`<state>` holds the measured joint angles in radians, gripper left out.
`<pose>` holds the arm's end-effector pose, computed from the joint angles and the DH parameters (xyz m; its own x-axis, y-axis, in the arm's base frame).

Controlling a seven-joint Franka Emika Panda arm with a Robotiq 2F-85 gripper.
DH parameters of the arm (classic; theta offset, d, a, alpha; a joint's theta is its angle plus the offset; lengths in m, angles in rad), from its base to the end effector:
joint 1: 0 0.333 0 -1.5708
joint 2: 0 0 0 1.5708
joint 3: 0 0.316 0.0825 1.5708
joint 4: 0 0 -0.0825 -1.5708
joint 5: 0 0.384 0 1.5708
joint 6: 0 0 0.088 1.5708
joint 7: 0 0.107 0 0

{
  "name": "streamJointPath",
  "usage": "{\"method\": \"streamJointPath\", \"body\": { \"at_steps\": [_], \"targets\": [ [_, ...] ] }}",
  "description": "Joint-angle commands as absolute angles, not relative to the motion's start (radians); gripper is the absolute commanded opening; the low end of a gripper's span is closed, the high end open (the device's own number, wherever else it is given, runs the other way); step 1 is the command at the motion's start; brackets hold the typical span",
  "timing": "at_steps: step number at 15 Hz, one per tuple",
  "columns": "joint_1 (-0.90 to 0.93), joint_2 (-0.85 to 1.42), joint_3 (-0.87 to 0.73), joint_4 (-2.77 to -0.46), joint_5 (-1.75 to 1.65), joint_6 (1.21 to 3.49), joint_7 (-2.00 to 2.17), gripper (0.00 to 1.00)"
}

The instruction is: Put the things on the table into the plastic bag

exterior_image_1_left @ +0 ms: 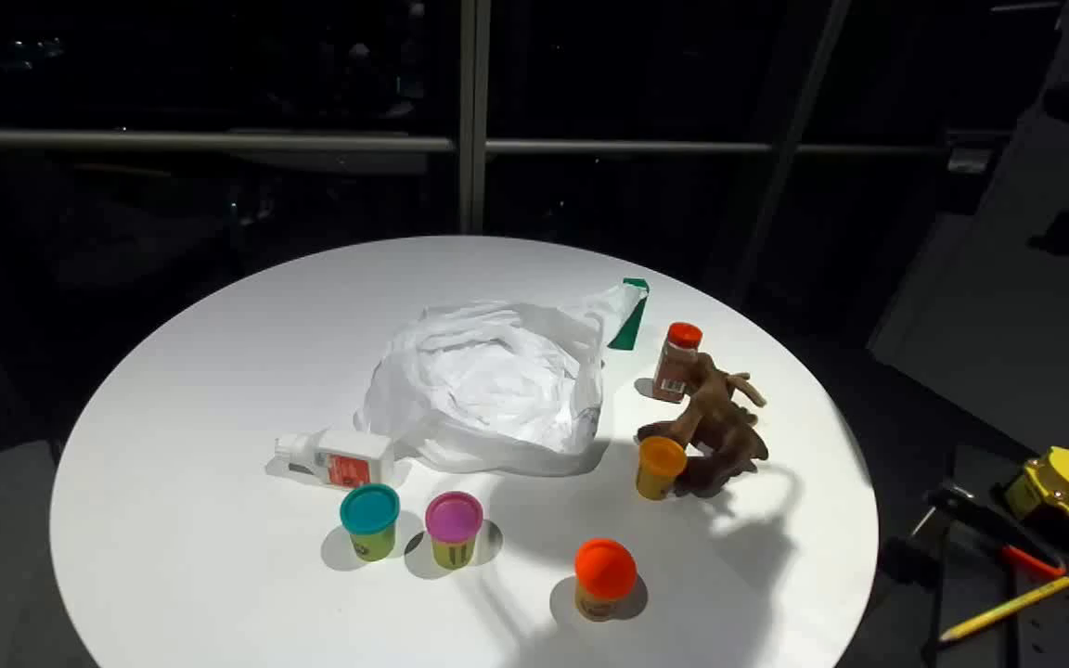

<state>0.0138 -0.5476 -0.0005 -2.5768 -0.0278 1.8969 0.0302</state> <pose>0.3599 0.0028 0.4322 0.9913 -0.0080 -0.1312 -0.0043 -0.9996 0.0286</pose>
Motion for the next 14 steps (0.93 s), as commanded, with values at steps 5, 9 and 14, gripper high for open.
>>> {"method": "streamJointPath", "body": {
  "at_steps": [5, 9, 14],
  "targets": [
    [0.009, -0.548, 0.004, -2.572, -0.025, 1.895, 0.028, 1.0],
    [0.009, -0.548, 0.004, -2.572, -0.025, 1.895, 0.028, 1.0],
    [-0.009, -0.46, -0.016, -2.489, 0.013, 1.921, 0.071, 1.0]
  ]
}}
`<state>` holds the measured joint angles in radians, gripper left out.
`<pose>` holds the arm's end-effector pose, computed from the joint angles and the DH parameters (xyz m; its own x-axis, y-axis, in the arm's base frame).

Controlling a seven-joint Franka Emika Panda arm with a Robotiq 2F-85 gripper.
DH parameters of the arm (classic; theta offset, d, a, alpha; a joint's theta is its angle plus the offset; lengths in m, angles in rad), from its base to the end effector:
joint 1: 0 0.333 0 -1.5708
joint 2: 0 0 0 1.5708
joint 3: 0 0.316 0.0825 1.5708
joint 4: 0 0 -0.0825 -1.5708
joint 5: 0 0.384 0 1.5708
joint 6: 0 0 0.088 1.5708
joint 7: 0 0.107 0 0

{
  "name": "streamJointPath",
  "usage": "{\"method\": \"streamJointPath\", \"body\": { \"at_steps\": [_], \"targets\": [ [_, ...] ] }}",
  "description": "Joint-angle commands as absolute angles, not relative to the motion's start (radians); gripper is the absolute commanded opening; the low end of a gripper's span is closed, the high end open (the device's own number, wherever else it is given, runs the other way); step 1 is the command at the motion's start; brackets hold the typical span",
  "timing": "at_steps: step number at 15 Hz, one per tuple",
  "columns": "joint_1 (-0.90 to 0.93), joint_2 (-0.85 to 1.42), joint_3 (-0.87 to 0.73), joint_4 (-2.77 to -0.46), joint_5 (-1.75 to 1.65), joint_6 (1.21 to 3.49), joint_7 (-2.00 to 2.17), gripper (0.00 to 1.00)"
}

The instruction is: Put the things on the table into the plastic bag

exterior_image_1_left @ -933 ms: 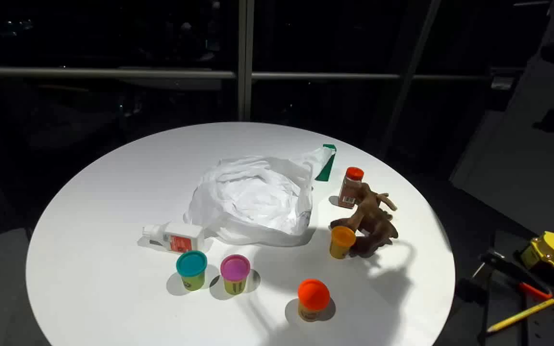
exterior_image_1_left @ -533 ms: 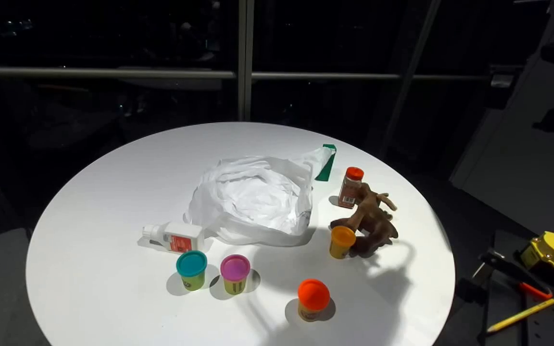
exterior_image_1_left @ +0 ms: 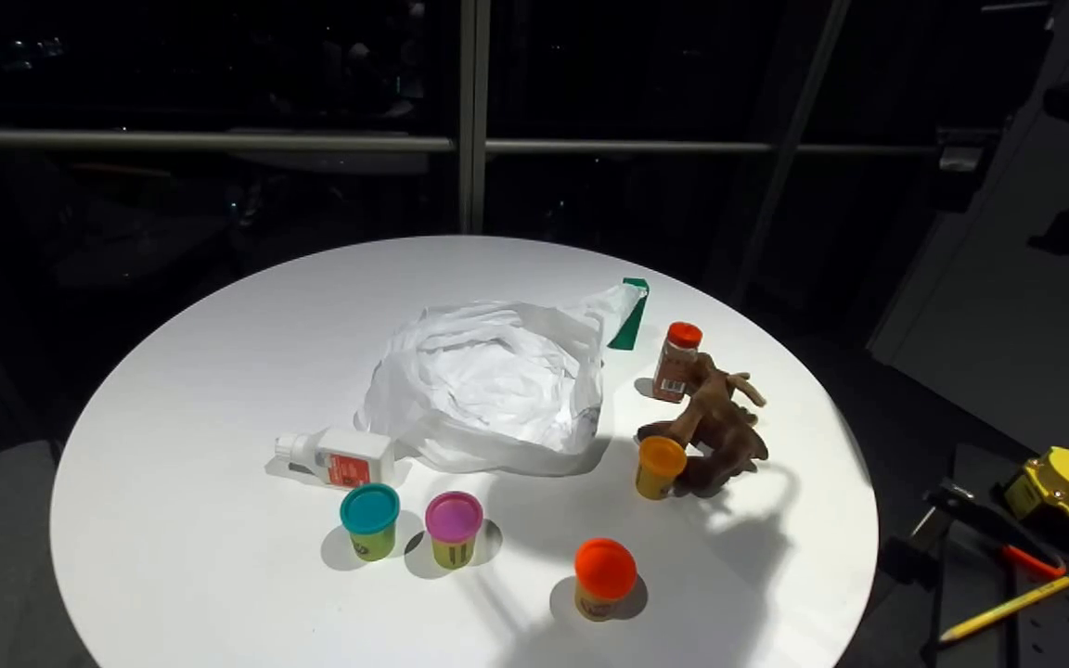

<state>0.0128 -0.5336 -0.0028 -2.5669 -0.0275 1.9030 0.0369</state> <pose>0.3641 0.0017 0.4320 0.9915 -0.0174 -0.1291 -0.0139 -0.9995 0.0280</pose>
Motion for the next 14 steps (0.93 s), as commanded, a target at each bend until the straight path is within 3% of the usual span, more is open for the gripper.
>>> {"method": "streamJointPath", "body": {
  "at_steps": [1, 14],
  "targets": [
    [-0.013, -0.436, -0.021, -2.468, 0.019, 1.934, 0.085, 1.0],
    [-0.067, 0.065, -0.07, -2.08, 0.107, 2.273, 0.285, 1.0]
  ]
}}
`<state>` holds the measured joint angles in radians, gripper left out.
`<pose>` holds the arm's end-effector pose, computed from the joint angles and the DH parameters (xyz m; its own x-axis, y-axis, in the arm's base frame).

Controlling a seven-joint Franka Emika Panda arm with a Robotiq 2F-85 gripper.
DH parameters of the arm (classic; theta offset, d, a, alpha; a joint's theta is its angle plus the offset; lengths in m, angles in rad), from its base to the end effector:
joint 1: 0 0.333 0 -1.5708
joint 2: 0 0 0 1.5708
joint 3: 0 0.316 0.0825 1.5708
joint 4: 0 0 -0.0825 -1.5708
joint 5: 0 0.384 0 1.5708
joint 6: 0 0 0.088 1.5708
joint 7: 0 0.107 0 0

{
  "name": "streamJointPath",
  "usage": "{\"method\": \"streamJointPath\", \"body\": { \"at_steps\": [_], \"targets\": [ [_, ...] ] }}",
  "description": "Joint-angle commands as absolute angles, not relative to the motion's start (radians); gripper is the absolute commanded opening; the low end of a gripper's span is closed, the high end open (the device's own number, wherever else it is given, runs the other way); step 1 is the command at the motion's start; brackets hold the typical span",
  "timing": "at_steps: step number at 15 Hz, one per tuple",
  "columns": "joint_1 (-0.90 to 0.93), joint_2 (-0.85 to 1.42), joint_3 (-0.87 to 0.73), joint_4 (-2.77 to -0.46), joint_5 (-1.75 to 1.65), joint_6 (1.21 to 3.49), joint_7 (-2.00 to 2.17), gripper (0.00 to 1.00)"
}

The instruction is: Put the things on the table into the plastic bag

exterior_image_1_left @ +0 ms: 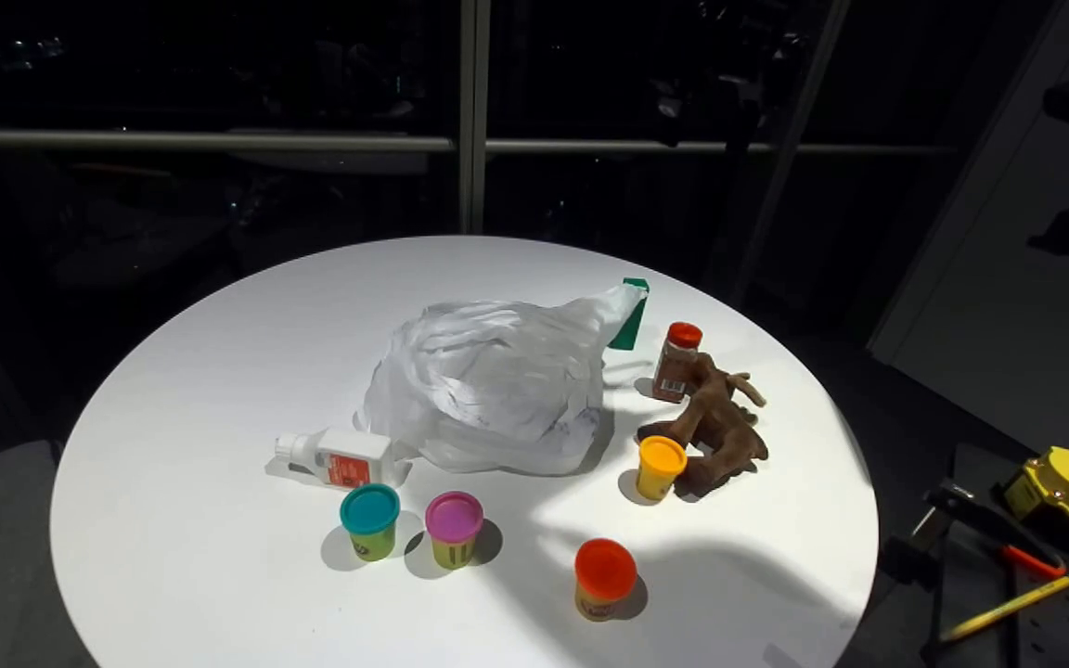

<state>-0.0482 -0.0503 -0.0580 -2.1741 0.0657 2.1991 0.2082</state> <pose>0.5297 -0.0544 0.4212 0.9365 -0.3453 0.0602 -0.3409 -0.9373 -0.0728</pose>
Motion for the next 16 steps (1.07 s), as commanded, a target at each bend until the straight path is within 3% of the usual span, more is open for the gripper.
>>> {"method": "streamJointPath", "body": {
  "at_steps": [1, 16],
  "targets": [
    [-0.072, 0.101, -0.078, -2.058, 0.112, 2.297, 0.314, 1.0],
    [-0.098, 0.546, -0.172, -1.739, 0.164, 2.328, 0.617, 1.0]
  ]
}}
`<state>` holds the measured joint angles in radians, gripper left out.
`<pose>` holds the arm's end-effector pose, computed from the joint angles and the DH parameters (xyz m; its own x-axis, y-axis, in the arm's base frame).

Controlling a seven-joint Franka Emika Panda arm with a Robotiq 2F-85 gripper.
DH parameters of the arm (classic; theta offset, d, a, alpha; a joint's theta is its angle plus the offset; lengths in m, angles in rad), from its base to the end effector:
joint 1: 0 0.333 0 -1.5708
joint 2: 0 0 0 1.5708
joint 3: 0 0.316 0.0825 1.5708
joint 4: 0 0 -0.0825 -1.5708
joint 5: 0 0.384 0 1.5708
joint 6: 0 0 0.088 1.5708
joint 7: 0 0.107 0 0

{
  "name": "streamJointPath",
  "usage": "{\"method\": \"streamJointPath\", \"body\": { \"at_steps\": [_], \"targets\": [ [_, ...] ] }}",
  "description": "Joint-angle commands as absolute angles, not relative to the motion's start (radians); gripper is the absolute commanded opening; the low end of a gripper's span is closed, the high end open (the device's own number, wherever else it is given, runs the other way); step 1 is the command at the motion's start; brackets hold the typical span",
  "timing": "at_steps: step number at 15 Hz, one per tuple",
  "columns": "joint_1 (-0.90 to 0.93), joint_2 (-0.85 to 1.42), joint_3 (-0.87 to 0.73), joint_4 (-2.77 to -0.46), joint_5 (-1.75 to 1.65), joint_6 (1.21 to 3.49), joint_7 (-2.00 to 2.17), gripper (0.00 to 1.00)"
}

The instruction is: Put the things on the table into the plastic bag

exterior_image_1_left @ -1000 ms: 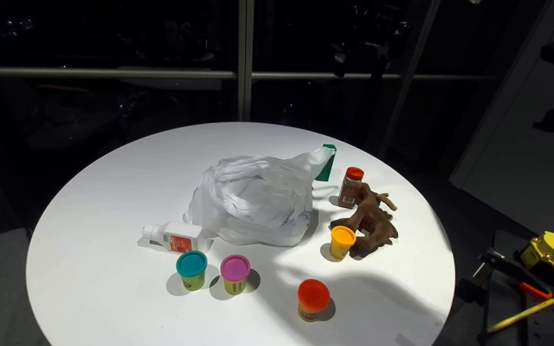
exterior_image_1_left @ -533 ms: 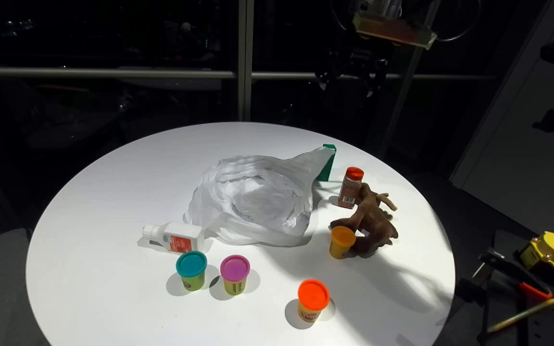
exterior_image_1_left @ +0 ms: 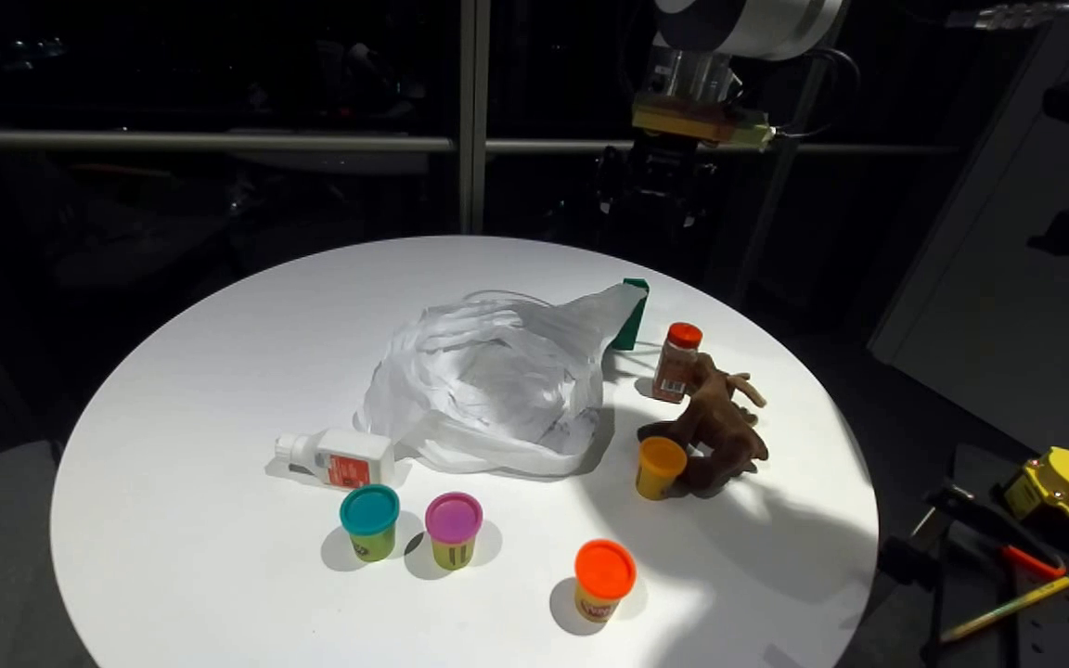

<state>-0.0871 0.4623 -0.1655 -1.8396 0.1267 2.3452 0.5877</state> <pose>0.6303 -0.1530 0.2846 0.6147 -0.7882 0.0305 -0.7868 -0.6154 -0.0460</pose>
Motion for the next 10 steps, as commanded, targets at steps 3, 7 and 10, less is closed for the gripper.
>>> {"method": "streamJointPath", "body": {
  "at_steps": [3, 7, 10],
  "targets": [
    [-0.108, 0.606, -0.184, -1.69, 0.176, 2.329, 0.649, 1.0],
    [-0.121, 0.659, -0.203, -1.651, 0.168, 2.334, 0.676, 1.0],
    [-0.139, 0.687, -0.195, -1.628, 0.178, 2.328, 0.658, 1.0]
  ]
}}
